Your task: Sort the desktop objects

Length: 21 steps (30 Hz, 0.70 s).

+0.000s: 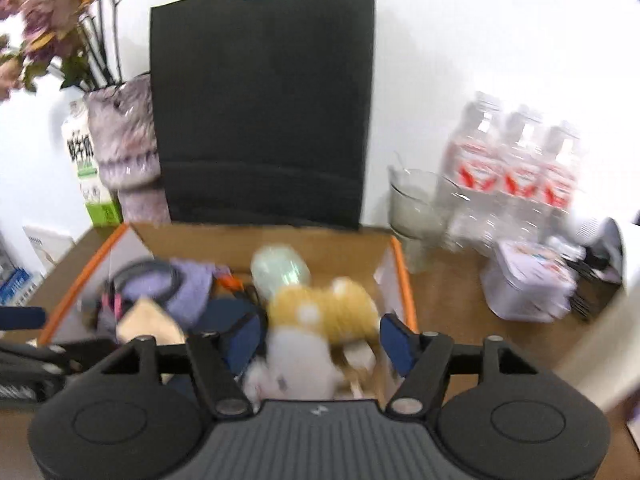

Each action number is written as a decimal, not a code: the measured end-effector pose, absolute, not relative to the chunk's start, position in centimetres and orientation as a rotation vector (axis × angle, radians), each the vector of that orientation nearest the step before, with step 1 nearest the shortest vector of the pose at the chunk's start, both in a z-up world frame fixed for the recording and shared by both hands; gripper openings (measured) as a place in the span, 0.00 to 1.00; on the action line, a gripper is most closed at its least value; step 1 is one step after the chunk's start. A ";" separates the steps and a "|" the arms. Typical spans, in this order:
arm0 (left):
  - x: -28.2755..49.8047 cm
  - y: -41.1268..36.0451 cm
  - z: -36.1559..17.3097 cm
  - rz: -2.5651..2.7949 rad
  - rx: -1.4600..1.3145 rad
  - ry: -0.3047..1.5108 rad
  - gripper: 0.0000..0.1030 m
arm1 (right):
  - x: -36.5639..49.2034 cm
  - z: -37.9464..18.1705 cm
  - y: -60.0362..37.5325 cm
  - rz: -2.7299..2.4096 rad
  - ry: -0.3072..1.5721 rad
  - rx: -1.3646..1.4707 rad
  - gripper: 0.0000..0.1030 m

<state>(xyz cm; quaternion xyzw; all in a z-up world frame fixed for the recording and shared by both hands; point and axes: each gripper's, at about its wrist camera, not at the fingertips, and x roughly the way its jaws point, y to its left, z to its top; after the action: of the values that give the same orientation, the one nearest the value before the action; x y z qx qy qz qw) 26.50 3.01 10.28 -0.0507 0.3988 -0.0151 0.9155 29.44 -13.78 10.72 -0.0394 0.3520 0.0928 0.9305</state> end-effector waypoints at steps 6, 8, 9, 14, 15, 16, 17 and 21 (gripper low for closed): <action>15.8 2.9 8.9 0.001 -0.149 0.769 1.00 | 17.8 10.3 -15.4 0.228 0.623 -0.006 0.72; 11.8 2.5 8.2 -0.024 -0.157 0.735 1.00 | 13.6 9.7 -16.0 0.242 0.600 0.023 0.75; 9.6 2.1 7.7 -0.031 -0.153 0.715 1.00 | 11.4 9.1 -16.2 0.242 0.593 0.033 0.75; 0.8 1.6 4.9 -0.009 -0.098 0.665 1.00 | 3.0 6.0 -17.1 0.235 0.608 0.070 0.79; -0.6 1.7 4.2 -0.012 -0.113 0.668 1.00 | 1.7 5.3 -17.0 0.236 0.622 0.071 0.79; -1.6 1.8 3.7 -0.022 -0.119 0.671 1.00 | 0.5 4.6 -16.9 0.243 0.635 0.063 0.81; -2.4 1.8 3.1 -0.033 -0.114 0.669 1.00 | -0.5 4.0 -16.7 0.240 0.643 0.054 0.82; -3.3 1.3 1.3 -0.034 -0.013 0.704 1.00 | -3.8 2.4 -15.8 0.215 0.638 -0.016 0.87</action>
<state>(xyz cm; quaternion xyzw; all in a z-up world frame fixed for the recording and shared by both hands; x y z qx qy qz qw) -3.27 1.34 1.26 -0.0064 0.3450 -0.0165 0.9384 -3.82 -15.77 2.36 -0.0076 0.3131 0.1054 0.9438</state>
